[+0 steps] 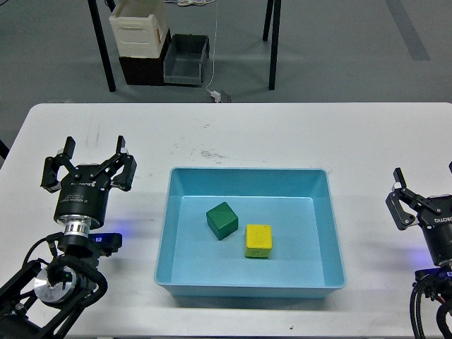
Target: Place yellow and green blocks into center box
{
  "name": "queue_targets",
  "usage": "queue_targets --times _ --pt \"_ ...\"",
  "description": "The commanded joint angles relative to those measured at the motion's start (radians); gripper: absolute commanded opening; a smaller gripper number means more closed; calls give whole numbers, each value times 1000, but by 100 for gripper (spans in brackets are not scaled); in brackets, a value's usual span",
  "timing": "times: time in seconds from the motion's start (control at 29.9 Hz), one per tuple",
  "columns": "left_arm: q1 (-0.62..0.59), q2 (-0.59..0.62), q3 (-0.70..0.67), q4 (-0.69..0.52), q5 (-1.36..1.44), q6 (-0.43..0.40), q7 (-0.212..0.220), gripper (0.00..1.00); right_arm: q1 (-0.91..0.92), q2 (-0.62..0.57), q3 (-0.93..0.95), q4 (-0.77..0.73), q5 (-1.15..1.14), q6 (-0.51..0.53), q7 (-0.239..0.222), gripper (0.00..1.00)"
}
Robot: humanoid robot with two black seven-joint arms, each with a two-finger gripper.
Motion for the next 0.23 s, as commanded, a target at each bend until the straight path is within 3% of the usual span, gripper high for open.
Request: queue_targets --times 0.0,0.2 --pt "9 -4 1 3 -1 -1 -3 100 1 0 4 -8 -1 -1 8 100" --pt "11 -4 1 5 1 0 -11 100 -1 0 6 -10 -1 1 8 100"
